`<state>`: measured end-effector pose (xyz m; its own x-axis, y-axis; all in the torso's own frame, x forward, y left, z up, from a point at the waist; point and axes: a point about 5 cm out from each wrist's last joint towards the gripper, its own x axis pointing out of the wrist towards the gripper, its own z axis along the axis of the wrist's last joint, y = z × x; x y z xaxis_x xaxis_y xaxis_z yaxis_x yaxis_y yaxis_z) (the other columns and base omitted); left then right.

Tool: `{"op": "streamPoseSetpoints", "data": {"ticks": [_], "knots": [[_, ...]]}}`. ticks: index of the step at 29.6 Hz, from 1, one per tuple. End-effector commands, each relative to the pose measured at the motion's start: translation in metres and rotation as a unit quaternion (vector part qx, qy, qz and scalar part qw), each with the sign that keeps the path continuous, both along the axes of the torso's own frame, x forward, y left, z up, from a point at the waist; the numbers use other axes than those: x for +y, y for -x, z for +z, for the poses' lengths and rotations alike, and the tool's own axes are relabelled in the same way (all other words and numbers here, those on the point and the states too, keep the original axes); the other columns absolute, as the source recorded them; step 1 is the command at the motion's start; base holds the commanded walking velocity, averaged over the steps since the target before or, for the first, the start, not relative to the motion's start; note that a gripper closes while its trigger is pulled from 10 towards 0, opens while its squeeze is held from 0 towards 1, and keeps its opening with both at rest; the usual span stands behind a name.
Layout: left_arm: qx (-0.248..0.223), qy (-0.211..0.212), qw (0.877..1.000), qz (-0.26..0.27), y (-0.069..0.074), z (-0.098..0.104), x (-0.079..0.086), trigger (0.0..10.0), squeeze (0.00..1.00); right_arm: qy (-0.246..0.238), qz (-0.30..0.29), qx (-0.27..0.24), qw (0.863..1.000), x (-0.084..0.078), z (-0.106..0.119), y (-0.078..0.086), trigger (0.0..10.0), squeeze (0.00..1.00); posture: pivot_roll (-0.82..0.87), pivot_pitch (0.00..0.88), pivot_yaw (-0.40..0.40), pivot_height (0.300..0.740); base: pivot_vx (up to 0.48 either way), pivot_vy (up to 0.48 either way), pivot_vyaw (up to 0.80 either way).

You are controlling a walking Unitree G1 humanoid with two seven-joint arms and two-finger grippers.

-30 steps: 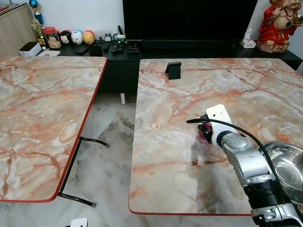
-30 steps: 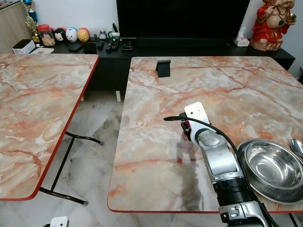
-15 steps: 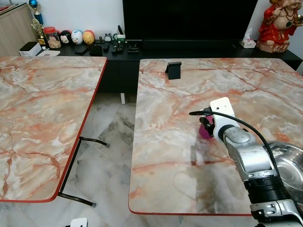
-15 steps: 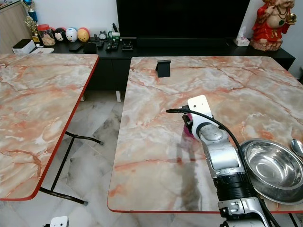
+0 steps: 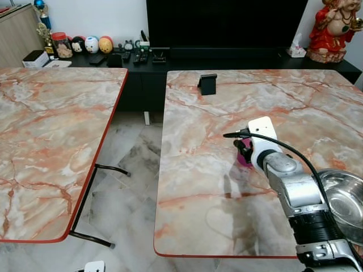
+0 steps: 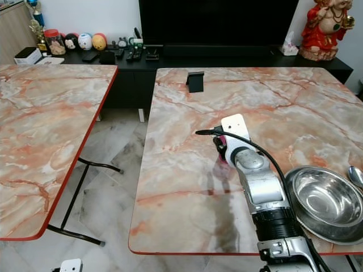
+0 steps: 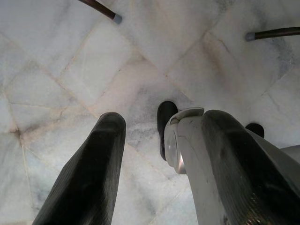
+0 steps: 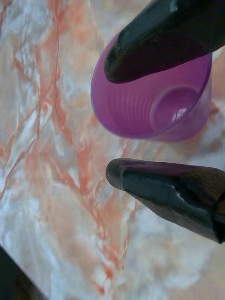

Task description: Setting the table

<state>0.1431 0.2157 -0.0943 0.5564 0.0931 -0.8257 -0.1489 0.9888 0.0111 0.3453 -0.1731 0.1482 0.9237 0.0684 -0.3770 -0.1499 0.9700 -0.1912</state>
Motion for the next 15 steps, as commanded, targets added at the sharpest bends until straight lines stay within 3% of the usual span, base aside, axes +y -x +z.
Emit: {"op": "streamPoseSetpoints", "data": {"ticks": [1,5,8,10,12,13,15], "knots": [[0.01,-0.004,1.0,-0.004,0.002,-0.001,0.002,10.0,0.0,-0.012,0.007,-0.018,1.0,0.003,0.008,-0.001,10.0,0.0,-0.12,0.0,-0.006,0.719,0.0,0.0,0.0],[0.01,-0.005,1.0,-0.004,0.002,-0.001,0.002,10.0,0.0,-0.02,0.009,-0.036,0.999,0.005,0.011,-0.002,10.0,0.0,-0.12,0.0,-0.006,0.719,0.0,0.0,0.0],[0.009,-0.006,1.0,-0.005,0.002,-0.001,0.003,10.0,0.0,-0.053,0.005,-0.095,0.994,0.006,0.021,-0.004,10.0,0.0,-0.13,0.0,-0.006,0.719,0.0,0.0,0.0],[0.009,-0.006,1.0,-0.005,0.002,-0.001,0.003,10.0,0.0,-0.06,0.004,-0.105,0.993,0.006,0.023,-0.004,10.0,0.0,-0.13,0.0,-0.006,0.719,0.0,0.0,0.0],[0.006,-0.008,1.0,-0.004,0.002,0.0,0.003,10.0,0.0,-0.084,0.003,-0.182,0.98,0.006,0.032,0.001,10.0,0.0,-0.13,0.0,-0.005,0.719,0.0,0.0,0.0],[0.006,-0.008,1.0,-0.004,0.002,0.0,0.003,10.0,0.0,-0.084,0.003,-0.182,0.98,0.006,0.032,0.001,10.0,0.0,-0.13,0.0,-0.005,0.719,0.0,0.0,0.0],[0.001,-0.012,1.0,-0.002,0.001,0.0,0.004,10.0,0.0,-0.106,-0.018,-0.238,0.965,0.003,0.033,0.01,10.0,0.0,-0.13,0.0,-0.005,0.719,0.0,0.0,0.0]]}}
